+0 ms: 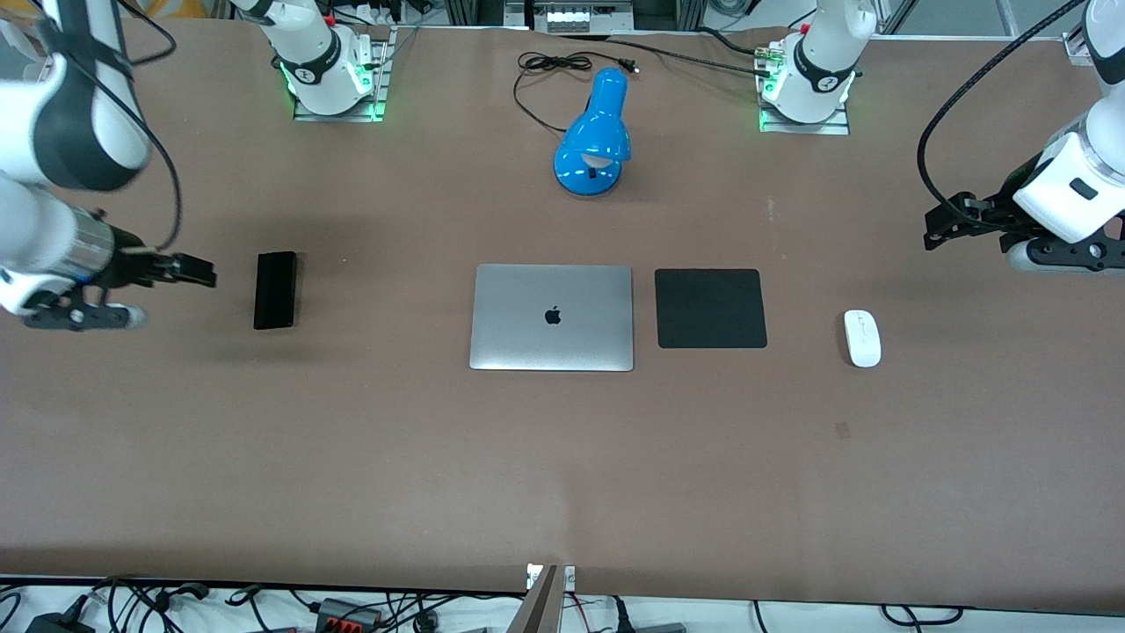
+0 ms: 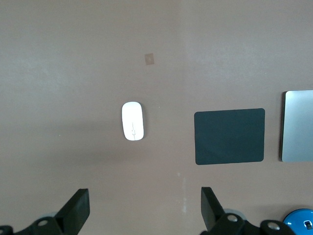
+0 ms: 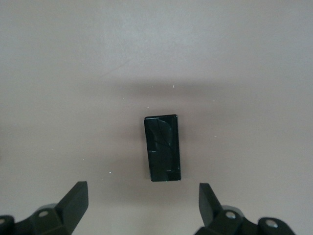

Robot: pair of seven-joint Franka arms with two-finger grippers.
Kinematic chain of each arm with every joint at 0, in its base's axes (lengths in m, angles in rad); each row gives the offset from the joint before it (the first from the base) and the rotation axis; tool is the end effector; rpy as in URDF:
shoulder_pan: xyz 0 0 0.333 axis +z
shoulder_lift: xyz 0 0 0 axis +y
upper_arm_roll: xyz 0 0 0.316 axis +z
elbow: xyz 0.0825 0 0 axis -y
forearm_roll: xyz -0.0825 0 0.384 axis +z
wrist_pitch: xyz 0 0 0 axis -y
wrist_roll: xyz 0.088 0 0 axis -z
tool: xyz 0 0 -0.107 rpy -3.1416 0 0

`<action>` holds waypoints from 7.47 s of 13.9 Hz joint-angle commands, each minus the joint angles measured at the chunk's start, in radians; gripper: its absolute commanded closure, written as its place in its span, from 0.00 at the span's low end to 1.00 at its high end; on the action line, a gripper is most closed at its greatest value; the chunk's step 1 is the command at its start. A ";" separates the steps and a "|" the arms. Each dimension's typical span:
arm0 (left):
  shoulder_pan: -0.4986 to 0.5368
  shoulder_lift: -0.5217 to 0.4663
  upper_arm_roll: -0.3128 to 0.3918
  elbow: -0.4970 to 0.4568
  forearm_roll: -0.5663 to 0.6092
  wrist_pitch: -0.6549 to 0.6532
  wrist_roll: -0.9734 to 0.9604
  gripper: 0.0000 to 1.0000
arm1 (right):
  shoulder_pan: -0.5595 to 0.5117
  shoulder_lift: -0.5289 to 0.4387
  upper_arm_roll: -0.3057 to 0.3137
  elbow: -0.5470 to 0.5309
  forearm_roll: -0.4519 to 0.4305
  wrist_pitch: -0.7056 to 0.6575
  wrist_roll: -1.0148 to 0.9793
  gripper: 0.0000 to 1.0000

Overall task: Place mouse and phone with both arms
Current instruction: 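Reach the right gripper to the black phone while the left gripper reaches the mouse, then close the right gripper on the phone while the left gripper grasps the mouse, then carry the phone toward the laptop while the left gripper carries the mouse, then lower the phone beside the laptop while the left gripper lowers the mouse, then open both grippers and withdraw them from the phone and mouse pad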

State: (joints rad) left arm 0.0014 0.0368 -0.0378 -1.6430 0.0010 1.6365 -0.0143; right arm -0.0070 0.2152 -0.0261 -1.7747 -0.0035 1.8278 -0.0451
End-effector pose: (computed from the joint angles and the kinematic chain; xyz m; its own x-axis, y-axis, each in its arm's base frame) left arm 0.5677 -0.0202 0.5753 0.9988 -0.0222 -0.0433 -0.0222 -0.9998 -0.0002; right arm 0.6017 -0.0193 0.4234 0.9868 0.0130 -0.1616 0.0134 -0.9999 0.0015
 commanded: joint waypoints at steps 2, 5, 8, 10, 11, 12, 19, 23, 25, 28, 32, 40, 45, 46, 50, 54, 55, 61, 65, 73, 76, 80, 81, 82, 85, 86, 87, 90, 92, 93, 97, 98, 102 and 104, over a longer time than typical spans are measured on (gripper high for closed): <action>0.009 0.107 0.009 0.044 -0.021 -0.104 0.020 0.00 | 0.006 0.064 -0.005 -0.003 -0.015 0.064 0.017 0.00; 0.023 0.156 0.012 0.055 -0.027 -0.144 0.022 0.00 | -0.007 0.114 -0.006 -0.003 -0.036 0.111 0.017 0.00; 0.025 0.262 0.013 0.188 -0.012 -0.145 0.033 0.00 | -0.005 0.176 -0.006 -0.006 -0.036 0.143 0.019 0.00; 0.064 0.305 0.013 0.192 0.028 -0.121 0.047 0.00 | -0.007 0.211 -0.006 -0.009 -0.038 0.148 0.019 0.00; 0.069 0.334 0.012 0.184 0.042 -0.086 0.047 0.00 | -0.005 0.222 -0.006 -0.018 -0.038 0.150 0.019 0.00; 0.069 0.339 0.012 0.149 0.046 -0.042 0.047 0.00 | -0.007 0.222 -0.008 -0.049 -0.044 0.175 0.017 0.00; 0.080 0.334 0.012 -0.237 0.048 0.509 0.047 0.00 | -0.008 0.207 -0.009 -0.215 -0.061 0.326 0.019 0.00; 0.080 0.347 0.010 -0.420 0.048 0.823 0.059 0.00 | -0.008 0.202 -0.009 -0.293 -0.061 0.396 0.019 0.00; 0.080 0.363 0.012 -0.483 0.048 0.942 0.104 0.00 | -0.008 0.200 -0.009 -0.337 -0.061 0.447 0.019 0.00; 0.104 0.414 0.012 -0.497 0.048 1.014 0.143 0.00 | -0.013 0.208 -0.009 -0.367 -0.061 0.475 0.019 0.00; 0.110 0.451 0.012 -0.511 0.048 1.072 0.148 0.00 | -0.027 0.217 -0.009 -0.373 -0.062 0.478 0.017 0.00; 0.107 0.445 0.009 -0.534 0.047 1.063 0.131 0.48 | -0.028 0.251 -0.009 -0.377 -0.062 0.478 0.017 0.00; 0.107 0.427 0.009 -0.525 0.047 1.057 0.132 0.60 | -0.028 0.266 -0.009 -0.371 -0.061 0.475 0.016 0.01; 0.107 0.423 0.009 -0.523 0.047 1.047 0.132 0.60 | -0.028 0.266 -0.009 -0.368 -0.061 0.475 0.017 0.16; 0.106 0.388 -0.001 -0.448 0.047 0.869 0.131 0.60 | -0.027 0.265 -0.009 -0.365 -0.061 0.473 0.017 0.74; 0.094 0.345 -0.040 -0.338 0.047 0.656 0.102 0.60 | -0.027 0.250 -0.006 -0.359 -0.059 0.470 0.005 0.81; 0.092 0.350 -0.050 -0.261 0.047 0.560 0.099 0.59 | -0.027 0.237 -0.003 -0.348 -0.058 0.463 0.004 0.81; -0.110 0.370 -0.056 -0.142 0.047 0.342 -0.175 0.60 | 0.005 0.237 0.054 -0.132 -0.024 0.282 0.037 0.82; -0.280 0.390 -0.056 -0.181 0.048 0.376 -0.410 0.61 | 0.129 0.265 0.058 -0.076 0.055 0.285 0.222 0.82; -0.334 0.402 -0.054 -0.468 0.048 0.859 -0.472 0.62 | 0.292 0.438 0.058 0.104 0.155 0.285 0.307 0.82; -0.334 0.414 -0.056 -0.498 0.048 0.916 -0.474 0.62 | 0.347 0.461 0.058 0.113 0.161 0.285 0.349 0.82; -0.340 0.445 -0.054 -0.498 0.048 0.951 -0.478 0.61 | 0.409 0.473 0.058 0.089 0.168 0.294 0.405 0.82; -0.340 0.445 -0.054 -0.498 0.048 0.951 -0.478 0.55 | 0.406 0.474 0.057 0.078 0.168 0.295 0.406 0.82; -0.339 0.445 -0.054 -0.498 0.048 0.950 -0.478 0.38 | 0.397 0.475 0.057 0.060 0.168 0.307 0.406 0.82; -0.337 0.440 -0.054 -0.497 0.048 0.950 -0.480 0.08 | 0.397 0.474 0.057 0.018 0.169 0.338 0.413 0.82; -0.336 0.434 -0.054 -0.497 0.047 0.950 -0.480 0.05 | 0.398 0.474 0.057 0.020 0.169 0.347 0.438 0.82; -0.333 0.425 -0.054 -0.497 0.048 0.948 -0.480 0.00 | 0.404 0.474 0.057 0.020 0.169 0.349 0.451 0.82; -0.327 0.375 -0.053 -0.488 0.048 0.901 -0.480 0.00 | 0.410 0.469 0.057 0.023 0.169 0.346 0.470 0.82; -0.325 0.329 -0.042 -0.448 0.048 0.785 -0.474 0.00 | 0.414 0.467 0.058 0.020 0.168 0.343 0.464 0.82; -0.324 0.310 -0.039 -0.428 0.047 0.722 -0.472 0.00 | 0.415 0.467 0.058 0.020 0.168 0.340 0.459 0.81; -0.296 0.256 -0.037 -0.269 0.060 0.423 -0.446 0.00 | 0.420 0.458 0.057 0.032 0.168 0.331 0.499 0.00; -0.281 0.250 -0.039 -0.217 0.066 0.339 -0.412 0.00 | 0.418 0.440 0.057 0.041 0.168 0.331 0.493 0.00; -0.213 0.238 -0.039 0.016 0.066 0.042 -0.255 0.00 | 0.392 0.397 0.046 0.171 0.152 0.199 0.475 0.00; -0.173 0.229 -0.039 0.121 0.065 -0.067 -0.176 0.00 | 0.358 0.382 0.046 0.282 0.148 0.086 0.475 0.00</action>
State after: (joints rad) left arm -0.2060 0.2626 -0.0716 -1.6283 0.0485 1.6712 -0.2668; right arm 0.3869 0.6123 0.0149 -1.5914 0.1523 2.0182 0.4288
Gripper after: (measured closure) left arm 0.000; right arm 0.000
